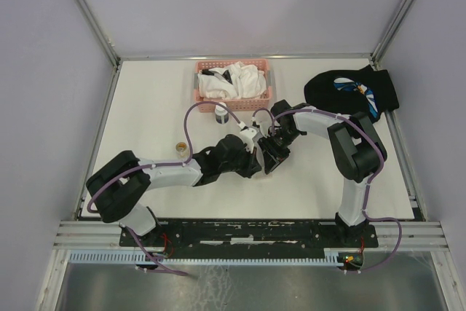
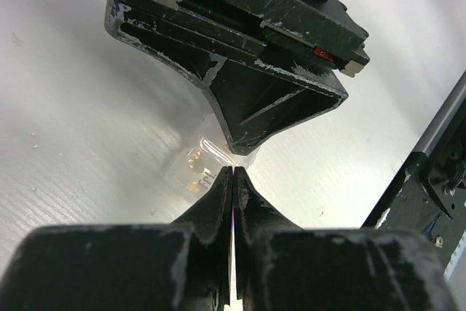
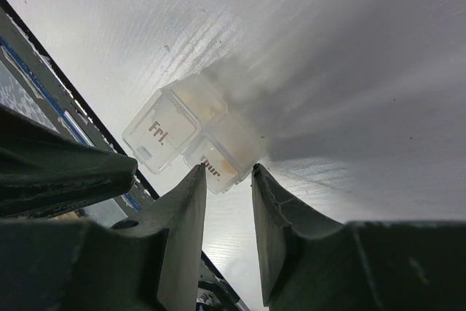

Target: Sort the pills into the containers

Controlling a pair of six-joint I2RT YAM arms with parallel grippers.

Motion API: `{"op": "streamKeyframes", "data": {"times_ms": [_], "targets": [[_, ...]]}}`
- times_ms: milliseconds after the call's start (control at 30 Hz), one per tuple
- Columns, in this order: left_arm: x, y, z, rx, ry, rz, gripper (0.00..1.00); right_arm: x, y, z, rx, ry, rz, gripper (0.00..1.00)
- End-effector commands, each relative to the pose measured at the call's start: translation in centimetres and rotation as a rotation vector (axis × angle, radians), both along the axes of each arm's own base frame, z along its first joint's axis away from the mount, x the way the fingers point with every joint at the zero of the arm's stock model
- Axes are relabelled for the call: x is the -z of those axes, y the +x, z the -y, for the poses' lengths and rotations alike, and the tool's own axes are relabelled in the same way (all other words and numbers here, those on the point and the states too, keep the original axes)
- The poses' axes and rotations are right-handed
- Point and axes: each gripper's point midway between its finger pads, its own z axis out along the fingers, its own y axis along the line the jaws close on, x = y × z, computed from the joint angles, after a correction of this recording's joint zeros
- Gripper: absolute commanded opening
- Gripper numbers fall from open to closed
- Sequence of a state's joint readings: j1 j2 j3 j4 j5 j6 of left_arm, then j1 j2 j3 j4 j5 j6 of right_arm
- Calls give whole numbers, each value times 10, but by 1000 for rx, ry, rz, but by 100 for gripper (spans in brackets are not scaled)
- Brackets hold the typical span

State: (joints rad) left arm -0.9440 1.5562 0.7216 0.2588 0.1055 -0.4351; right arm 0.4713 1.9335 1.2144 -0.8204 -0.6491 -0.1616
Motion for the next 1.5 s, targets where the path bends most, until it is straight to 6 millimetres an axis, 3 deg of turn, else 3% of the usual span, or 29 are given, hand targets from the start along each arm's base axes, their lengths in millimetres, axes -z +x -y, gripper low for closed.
{"op": "streamKeyframes", "data": {"times_ms": [0, 200, 333, 467, 633, 667, 767, 1067, 1167, 1333, 1467], "targets": [[-27, 11, 8, 13, -23, 91, 3, 0, 13, -3, -5, -10, 44, 38], [-30, 12, 7, 9, -19, 102, 3, 1, 12, -3, -6, -12, 43, 38], [-18, 7, 7, 21, -2, 72, 3, 1, 13, -3, -6, -12, 44, 38], [15, -4, 3, 28, 34, 3, 3, 1, 13, -3, -5, -12, 43, 38], [72, -14, -9, -1, 137, -115, 3, 1, 12, -3, -5, -12, 42, 38], [75, -14, -11, -9, 139, -115, 3, 1, 12, -3, -4, -12, 42, 38], [61, -12, -11, -19, 108, -84, 3, 0, 12, -3, -3, -11, 42, 38], [-28, -6, 0, 7, -81, 66, 7, -2, 13, -5, -5, -2, 43, 40], [-36, -7, -5, 4, -84, 81, 11, -5, 12, -6, -5, 11, 41, 42], [-32, -12, -14, -2, -78, 80, 12, -14, 13, -11, -8, 46, 52, 51], [-49, -17, -16, 11, -132, 104, 13, -26, 15, -13, -5, 81, 74, 59]]}}
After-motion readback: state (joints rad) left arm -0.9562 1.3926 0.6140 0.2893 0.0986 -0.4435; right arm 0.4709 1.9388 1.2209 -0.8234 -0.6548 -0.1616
